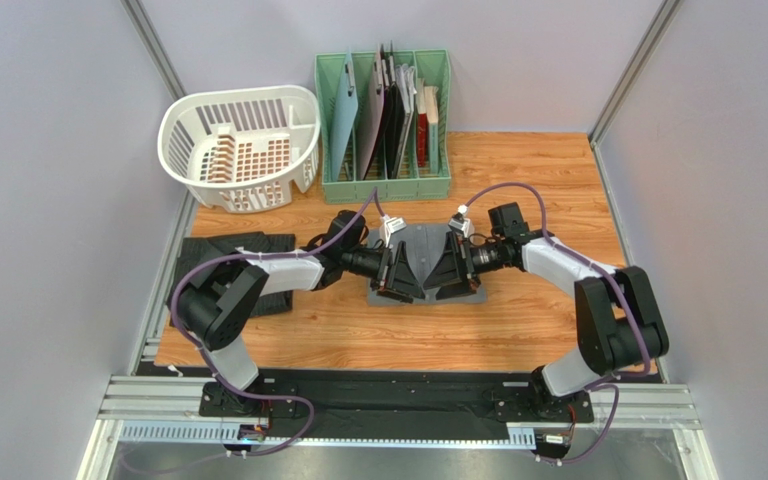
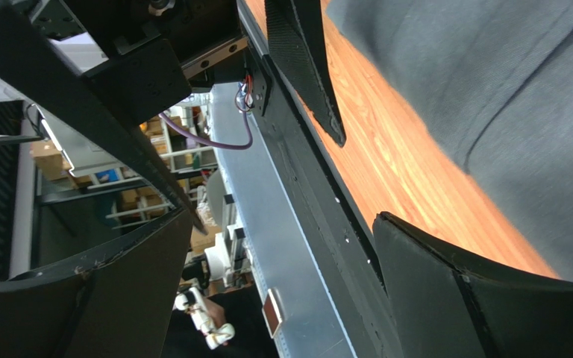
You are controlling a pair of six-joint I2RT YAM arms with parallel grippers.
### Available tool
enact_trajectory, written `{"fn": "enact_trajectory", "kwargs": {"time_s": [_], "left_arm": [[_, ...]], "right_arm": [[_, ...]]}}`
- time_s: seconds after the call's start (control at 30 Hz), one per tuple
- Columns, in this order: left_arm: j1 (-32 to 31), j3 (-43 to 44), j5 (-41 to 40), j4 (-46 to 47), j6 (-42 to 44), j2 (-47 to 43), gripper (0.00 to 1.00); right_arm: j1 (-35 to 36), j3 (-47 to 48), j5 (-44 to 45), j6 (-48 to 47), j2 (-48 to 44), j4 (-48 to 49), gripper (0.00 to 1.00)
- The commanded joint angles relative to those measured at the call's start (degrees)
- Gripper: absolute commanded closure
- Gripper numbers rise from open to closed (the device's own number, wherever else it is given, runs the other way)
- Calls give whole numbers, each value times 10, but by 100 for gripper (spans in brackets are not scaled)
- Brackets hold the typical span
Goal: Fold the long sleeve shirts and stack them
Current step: Fold the shirt
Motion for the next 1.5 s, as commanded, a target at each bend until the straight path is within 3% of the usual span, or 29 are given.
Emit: {"fn": "enact_trajectory", "kwargs": {"time_s": [0.0, 0.17, 0.37, 0.47, 0.6, 0.77, 0.9, 1.03, 1.13, 1.3, 1.47], "left_arm": [[3, 0, -9, 156, -103, 32, 1], [16, 2, -85, 35, -50, 71, 1], [42, -34, -145, -8, -25, 130, 1], [64, -51, -140, -28, -17, 129, 1], [93, -67, -57, -21, 29, 59, 1], [79, 49, -35, -108, 107, -55, 2], [73, 129, -57, -80, 72, 17, 5], [78, 206, -109, -30, 15, 102, 6], [88, 259, -146, -48, -14, 177, 8], [129, 268, -227, -91, -63, 252, 12], [135, 251, -240, -174, -64, 248, 13]], "right_arm": [[-4, 16, -36, 11, 58, 61, 0], [-27, 53, -13, -39, 174, 50, 0], [-53, 53, -4, -26, 300, 57, 0], [-63, 20, -8, 0, 269, 88, 0], [-76, 52, -23, -68, 187, -43, 0], [-88, 149, -35, -4, 128, -48, 0], [-86, 197, -27, 99, 168, 92, 0], [-80, 265, -12, 154, 246, 164, 0], [-78, 310, -3, 196, 311, 212, 1], [-97, 343, 41, 138, 410, 144, 11], [-104, 390, 98, 64, 460, 64, 21]]}}
